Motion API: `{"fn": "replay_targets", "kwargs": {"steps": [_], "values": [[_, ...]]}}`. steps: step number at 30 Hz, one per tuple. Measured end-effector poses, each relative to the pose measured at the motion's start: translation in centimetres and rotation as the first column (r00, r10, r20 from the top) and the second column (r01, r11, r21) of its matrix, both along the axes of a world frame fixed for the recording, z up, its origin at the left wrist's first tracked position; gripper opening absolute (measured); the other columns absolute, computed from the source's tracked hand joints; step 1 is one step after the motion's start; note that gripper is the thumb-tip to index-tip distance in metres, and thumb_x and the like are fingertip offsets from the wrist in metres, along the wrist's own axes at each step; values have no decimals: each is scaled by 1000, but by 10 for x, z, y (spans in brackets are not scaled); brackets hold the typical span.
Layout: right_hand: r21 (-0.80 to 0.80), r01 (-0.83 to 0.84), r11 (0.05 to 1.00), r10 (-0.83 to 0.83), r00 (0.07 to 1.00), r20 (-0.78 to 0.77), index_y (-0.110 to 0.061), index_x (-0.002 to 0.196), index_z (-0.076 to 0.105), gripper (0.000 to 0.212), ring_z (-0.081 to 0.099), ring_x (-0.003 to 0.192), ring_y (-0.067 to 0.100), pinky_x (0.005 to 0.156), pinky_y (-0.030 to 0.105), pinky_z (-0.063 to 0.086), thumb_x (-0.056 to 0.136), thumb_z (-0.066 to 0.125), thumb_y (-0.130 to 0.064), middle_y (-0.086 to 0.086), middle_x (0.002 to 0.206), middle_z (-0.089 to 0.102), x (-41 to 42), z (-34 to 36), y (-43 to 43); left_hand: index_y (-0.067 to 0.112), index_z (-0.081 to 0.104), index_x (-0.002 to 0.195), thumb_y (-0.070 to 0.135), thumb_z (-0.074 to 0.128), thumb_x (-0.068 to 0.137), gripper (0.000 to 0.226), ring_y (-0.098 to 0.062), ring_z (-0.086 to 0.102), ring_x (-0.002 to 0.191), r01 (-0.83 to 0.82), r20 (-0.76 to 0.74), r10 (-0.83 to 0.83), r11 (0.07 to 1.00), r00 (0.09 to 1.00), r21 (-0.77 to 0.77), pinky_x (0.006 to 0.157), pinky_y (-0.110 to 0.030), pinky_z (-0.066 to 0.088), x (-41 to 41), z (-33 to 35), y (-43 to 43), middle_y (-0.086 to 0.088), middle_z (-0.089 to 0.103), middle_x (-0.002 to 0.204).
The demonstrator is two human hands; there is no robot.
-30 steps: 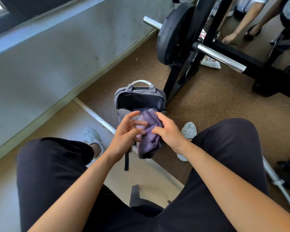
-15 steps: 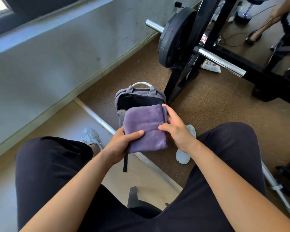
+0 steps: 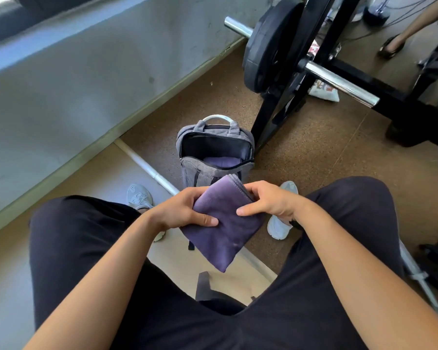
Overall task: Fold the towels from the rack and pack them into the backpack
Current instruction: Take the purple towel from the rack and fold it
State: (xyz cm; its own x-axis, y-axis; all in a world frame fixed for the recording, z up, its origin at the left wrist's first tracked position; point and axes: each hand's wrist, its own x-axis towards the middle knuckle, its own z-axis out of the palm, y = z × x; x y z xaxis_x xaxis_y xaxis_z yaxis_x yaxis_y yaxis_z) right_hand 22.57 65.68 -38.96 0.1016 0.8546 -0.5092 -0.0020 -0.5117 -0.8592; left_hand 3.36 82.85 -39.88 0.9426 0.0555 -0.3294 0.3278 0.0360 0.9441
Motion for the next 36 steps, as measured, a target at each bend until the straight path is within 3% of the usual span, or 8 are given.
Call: {"fn": "replay_targets", "kwargs": {"steps": [7,12,19,23,26,29,34,36], "values": [[70,227,971,-220,971,-91,-13,114,67,30,72,102,17,87,29,57,90,68,4,5,109,76,5,3,2,10,77,107,33,94,55,59,-28,74,97,-362,-190,349,932,918,-34,96,-51,56,1,-8,13,-18,78,106],[89,463,882,-441,877,-191,-9,117,63,27,72,102,22,87,30,59,92,65,4,11,110,74,8,7,6,9,70,122,19,88,64,62,-25,71,103,-439,-170,405,833,899,-337,90,-42,60,3,-7,12,-10,74,111],[98,456,884,-420,870,-260,-16,129,59,41,69,114,23,92,31,58,94,60,6,7,121,73,7,12,4,9,55,128,7,72,85,47,-36,62,100,-515,-103,511,799,854,-311,80,-41,49,5,-15,9,-15,71,110],[96,454,886,-396,847,-353,-17,127,62,42,71,109,19,86,29,59,97,50,9,5,114,75,10,16,1,20,57,130,-11,56,95,47,-29,65,96,-483,-18,514,794,858,-369,78,-37,53,5,-14,13,-16,69,113],[128,473,872,-399,837,-375,-11,112,70,37,69,99,23,79,29,58,97,45,11,8,106,74,10,17,2,23,70,104,-9,62,87,37,-25,66,92,-459,26,507,801,862,-385,71,-32,53,6,-5,8,-11,71,115],[126,487,864,-414,832,-370,-13,82,74,45,67,89,21,73,29,56,95,40,13,5,99,75,10,17,4,19,65,71,-7,63,80,27,-20,68,91,-446,46,504,799,862,-405,65,-26,52,9,0,7,-10,71,121],[144,393,908,-332,886,-323,-3,86,61,28,61,104,31,85,38,51,93,34,-1,20,114,64,12,13,2,13,65,57,11,33,89,46,-25,63,85,-492,-89,513,741,854,-457,70,-27,52,9,2,11,-14,72,98],[116,377,919,-330,897,-296,-3,82,58,20,55,103,33,88,44,44,90,44,-15,21,107,58,9,9,3,17,62,60,34,62,84,29,-24,60,87,-523,-117,519,772,847,-360,72,-29,48,11,-4,9,-17,65,98]]}}
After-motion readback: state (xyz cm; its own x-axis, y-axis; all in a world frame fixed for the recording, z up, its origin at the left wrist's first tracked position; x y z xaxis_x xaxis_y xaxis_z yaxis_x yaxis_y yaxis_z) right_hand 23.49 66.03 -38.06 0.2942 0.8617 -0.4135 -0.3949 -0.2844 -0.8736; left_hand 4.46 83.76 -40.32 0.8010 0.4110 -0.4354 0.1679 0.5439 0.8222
